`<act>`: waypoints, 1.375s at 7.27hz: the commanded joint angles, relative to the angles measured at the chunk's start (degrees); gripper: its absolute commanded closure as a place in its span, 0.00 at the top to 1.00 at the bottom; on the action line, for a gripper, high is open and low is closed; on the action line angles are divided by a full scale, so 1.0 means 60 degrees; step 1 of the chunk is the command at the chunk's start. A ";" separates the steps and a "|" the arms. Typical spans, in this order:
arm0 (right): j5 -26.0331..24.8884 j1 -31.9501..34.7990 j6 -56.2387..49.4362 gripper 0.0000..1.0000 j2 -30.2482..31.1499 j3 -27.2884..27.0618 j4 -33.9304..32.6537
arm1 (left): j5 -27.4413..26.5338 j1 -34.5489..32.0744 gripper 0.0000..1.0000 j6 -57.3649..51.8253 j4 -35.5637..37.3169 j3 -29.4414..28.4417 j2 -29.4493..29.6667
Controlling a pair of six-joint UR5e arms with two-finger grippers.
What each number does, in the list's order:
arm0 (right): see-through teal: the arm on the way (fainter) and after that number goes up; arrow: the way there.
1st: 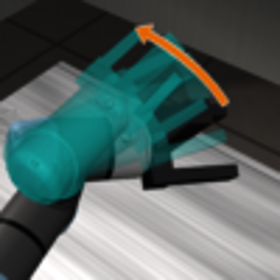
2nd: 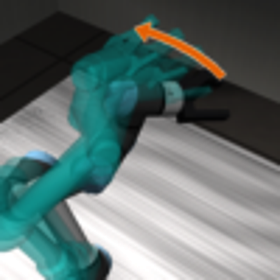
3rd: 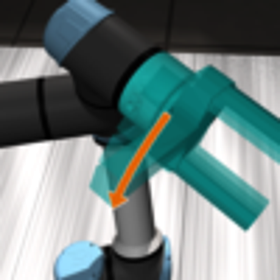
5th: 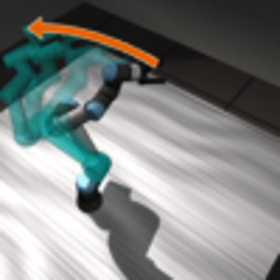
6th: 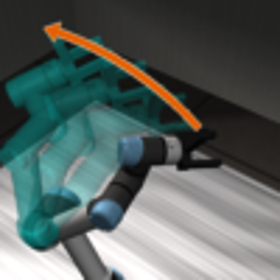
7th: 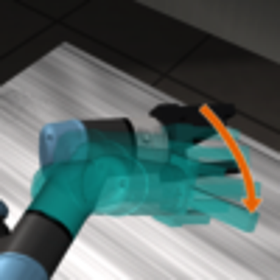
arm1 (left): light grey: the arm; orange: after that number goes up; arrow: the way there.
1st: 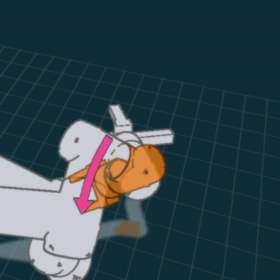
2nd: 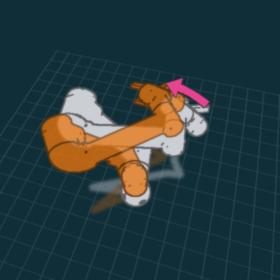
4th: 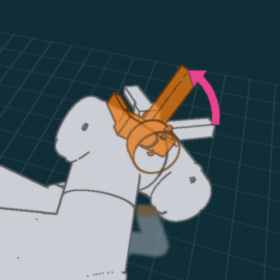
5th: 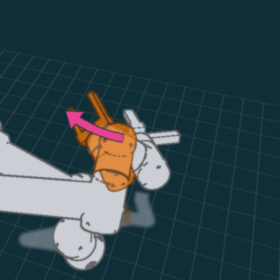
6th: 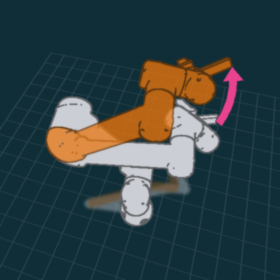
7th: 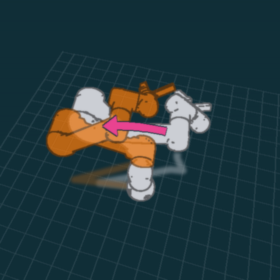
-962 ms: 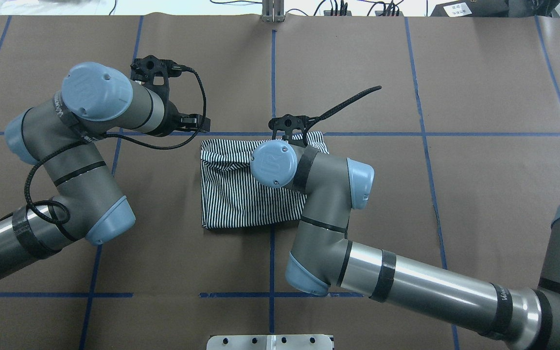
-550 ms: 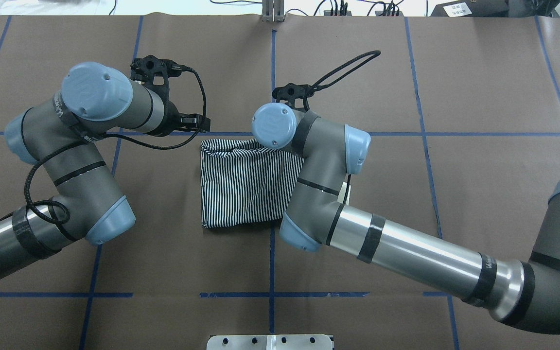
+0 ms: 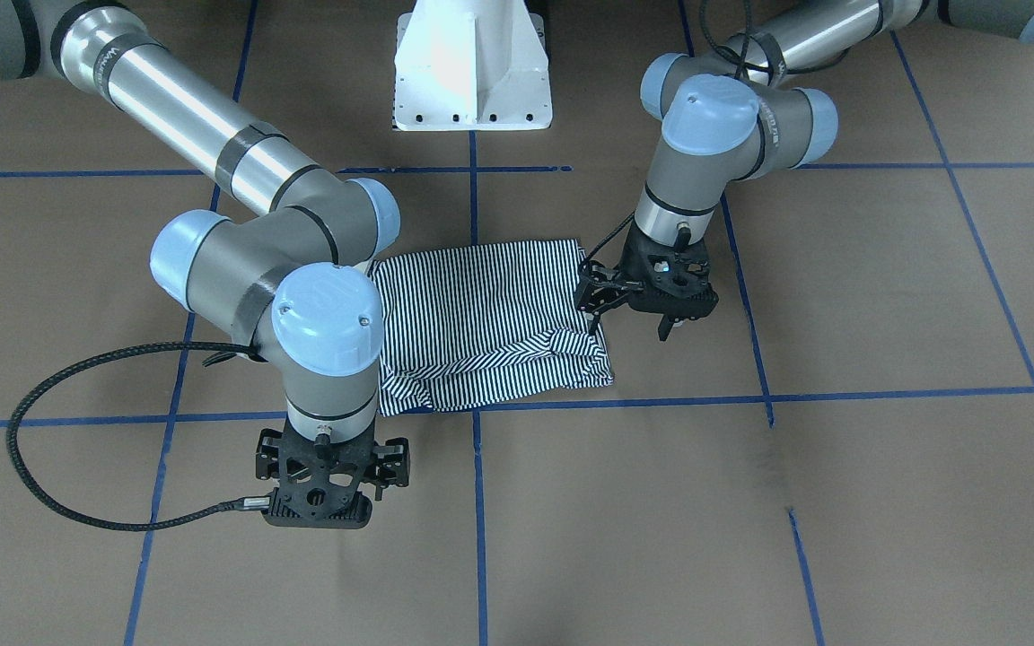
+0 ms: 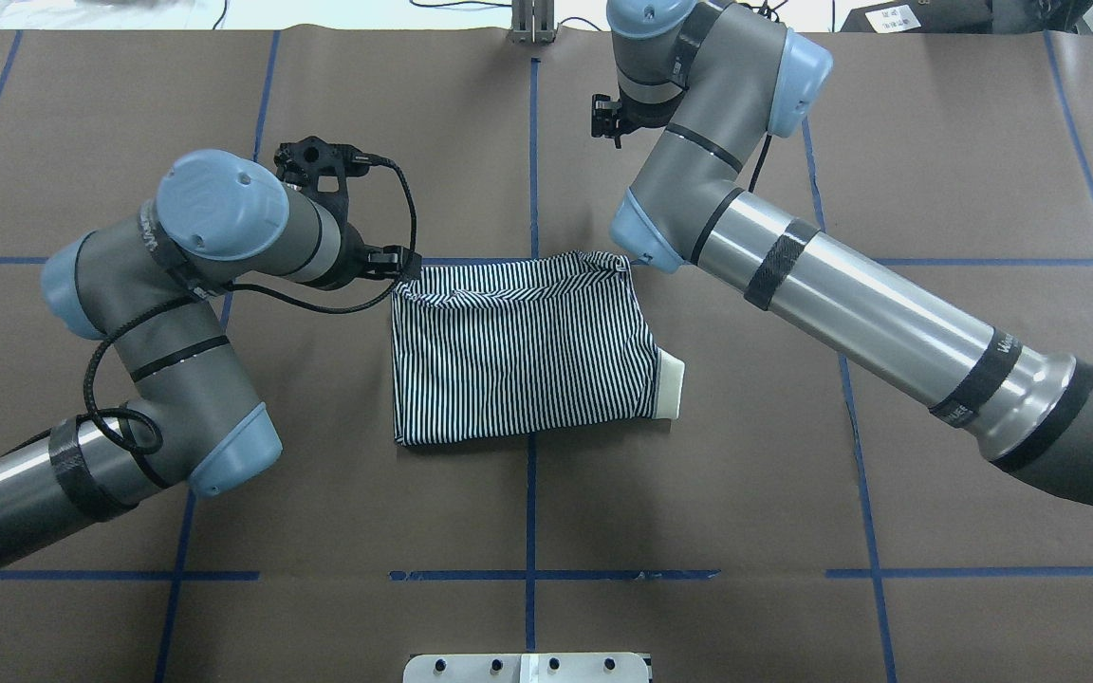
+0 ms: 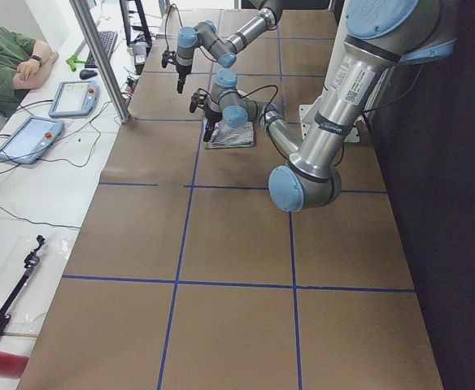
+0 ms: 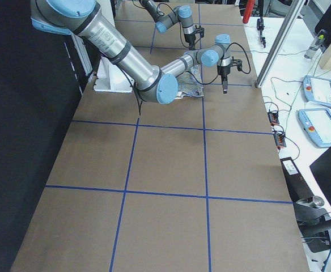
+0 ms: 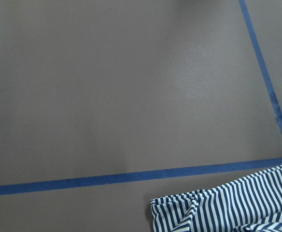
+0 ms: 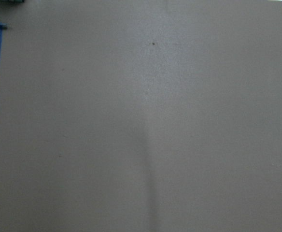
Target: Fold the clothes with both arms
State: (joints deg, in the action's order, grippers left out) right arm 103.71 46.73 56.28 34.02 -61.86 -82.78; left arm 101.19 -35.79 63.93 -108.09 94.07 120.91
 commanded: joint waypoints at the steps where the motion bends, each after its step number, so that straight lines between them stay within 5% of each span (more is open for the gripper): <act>1: 0.0175 0.0062 -0.0049 1.00 0.0569 -0.0747 -0.0002 | -0.0444 0.0878 1.00 0.0725 0.0027 -0.0151 0.0180; 6: 0.0175 0.0062 -0.0020 1.00 0.0556 -0.0822 -0.0002 | -0.0809 0.0839 1.00 0.1196 0.0291 -0.1641 0.1116; 10: 0.0175 0.0062 -0.0005 1.00 0.0585 -0.0822 0.0041 | -0.0826 -0.1237 1.00 -0.1228 -0.0685 -0.4261 0.1954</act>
State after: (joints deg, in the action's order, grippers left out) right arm 104.77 47.11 56.18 37.45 -66.79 -82.66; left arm 96.26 -39.04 62.34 -109.08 73.44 132.14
